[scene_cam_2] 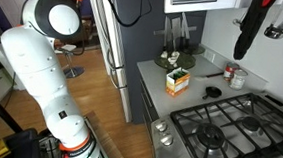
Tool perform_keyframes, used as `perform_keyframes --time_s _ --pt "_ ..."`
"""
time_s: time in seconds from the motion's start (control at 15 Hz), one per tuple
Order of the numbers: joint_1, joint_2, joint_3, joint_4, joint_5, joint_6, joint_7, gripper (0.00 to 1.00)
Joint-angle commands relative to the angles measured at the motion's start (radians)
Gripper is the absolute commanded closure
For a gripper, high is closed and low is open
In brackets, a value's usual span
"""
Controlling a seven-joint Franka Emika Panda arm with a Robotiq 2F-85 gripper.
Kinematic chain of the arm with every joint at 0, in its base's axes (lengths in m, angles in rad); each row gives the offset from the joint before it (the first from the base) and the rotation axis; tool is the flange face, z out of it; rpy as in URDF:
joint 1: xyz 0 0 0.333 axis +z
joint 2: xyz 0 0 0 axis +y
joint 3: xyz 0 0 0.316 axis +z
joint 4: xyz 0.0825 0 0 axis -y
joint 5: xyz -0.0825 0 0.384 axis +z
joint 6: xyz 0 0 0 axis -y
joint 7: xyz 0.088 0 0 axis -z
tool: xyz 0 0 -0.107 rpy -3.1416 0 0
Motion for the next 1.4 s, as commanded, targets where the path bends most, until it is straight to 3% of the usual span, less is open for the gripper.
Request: perform_keyframes --time_s 0.0,0.2,0.6,0.93,1.33 --pt "0.0 0.005 0.0 0.006 0.0 0.0 0.002 0.99" --pt "0.0 0.01 0.0 0.016 0.0 0.0 0.003 1.0" --pt "-0.013 0.079 -0.018 0.094 0.009 0.002 0.212 1.0" --pt "-0.036 0.11 -0.041 0.126 0.018 0.075 0.364 1.0" --pt "-0.054 0.146 -0.048 0.145 0.03 0.191 0.392 1.0"
